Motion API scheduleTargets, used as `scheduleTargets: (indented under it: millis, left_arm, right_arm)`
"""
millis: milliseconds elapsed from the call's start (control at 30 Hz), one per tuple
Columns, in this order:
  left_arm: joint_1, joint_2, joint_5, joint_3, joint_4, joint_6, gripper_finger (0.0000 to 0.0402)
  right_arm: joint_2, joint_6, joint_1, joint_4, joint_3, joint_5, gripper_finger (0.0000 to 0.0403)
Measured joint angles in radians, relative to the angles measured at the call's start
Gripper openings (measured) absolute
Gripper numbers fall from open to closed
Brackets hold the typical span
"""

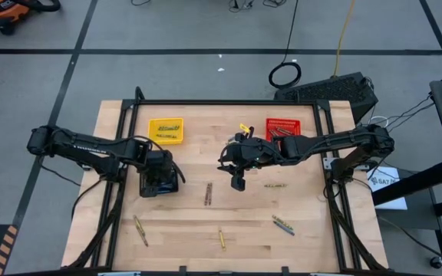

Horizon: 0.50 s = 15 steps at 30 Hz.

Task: Sort crayons
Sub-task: Put the blue crayon into the black bin, then put the brown crayon into the red bin

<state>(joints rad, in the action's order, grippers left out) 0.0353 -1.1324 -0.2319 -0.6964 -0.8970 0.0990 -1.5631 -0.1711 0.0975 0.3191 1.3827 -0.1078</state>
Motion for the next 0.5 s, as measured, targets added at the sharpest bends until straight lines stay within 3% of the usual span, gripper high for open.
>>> scheduleTargets:
  millis: [267, 500]
  left_arm:
    - [0.000, 0.000, 0.001, -0.002, 0.028, 0.000, 0.0085]
    - [0.000, 0.012, 0.005, -0.081, 0.126, -0.005, 0.0085]
  right_arm:
    - [0.000, 0.065, 0.000, -0.001, 0.000, 0.003, 0.0107]
    - [0.000, 0.106, 0.000, -0.014, 0.000, 0.004, 0.0107]
